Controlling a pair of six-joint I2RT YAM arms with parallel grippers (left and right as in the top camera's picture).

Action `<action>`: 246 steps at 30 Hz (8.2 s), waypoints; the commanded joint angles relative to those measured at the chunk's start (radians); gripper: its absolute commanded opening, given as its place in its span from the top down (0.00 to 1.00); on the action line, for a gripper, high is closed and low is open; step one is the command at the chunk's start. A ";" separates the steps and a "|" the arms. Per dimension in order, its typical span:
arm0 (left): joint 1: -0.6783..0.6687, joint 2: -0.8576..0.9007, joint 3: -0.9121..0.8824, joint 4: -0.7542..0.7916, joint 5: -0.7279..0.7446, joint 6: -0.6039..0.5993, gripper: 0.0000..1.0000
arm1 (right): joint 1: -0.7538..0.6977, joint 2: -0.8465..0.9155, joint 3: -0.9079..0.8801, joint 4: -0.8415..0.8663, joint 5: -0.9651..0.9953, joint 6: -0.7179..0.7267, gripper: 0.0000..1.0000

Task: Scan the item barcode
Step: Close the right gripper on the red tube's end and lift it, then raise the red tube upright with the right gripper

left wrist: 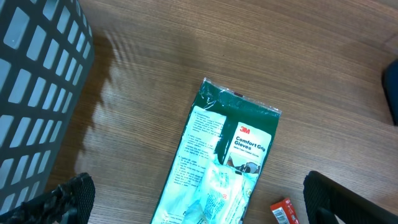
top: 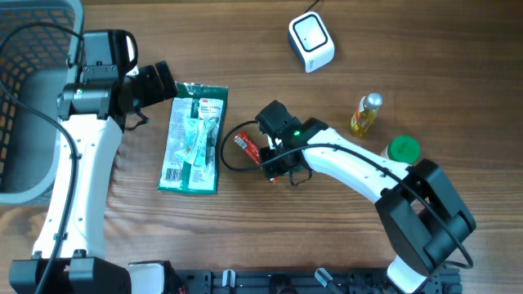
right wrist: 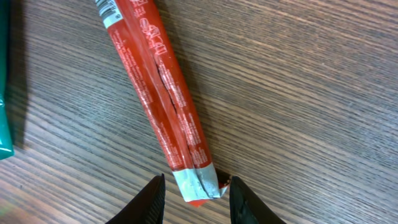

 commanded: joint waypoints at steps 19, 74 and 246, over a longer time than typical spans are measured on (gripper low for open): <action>0.004 -0.007 0.014 0.002 0.004 -0.009 0.00 | 0.000 0.019 -0.084 0.089 0.006 -0.009 0.65; 0.004 -0.007 0.014 0.003 0.004 -0.008 0.00 | -0.100 0.051 -0.021 0.070 0.077 -0.178 0.96; 0.004 -0.007 0.014 0.003 0.005 -0.009 0.00 | -0.151 -0.321 -0.045 -0.314 -0.497 -0.934 0.96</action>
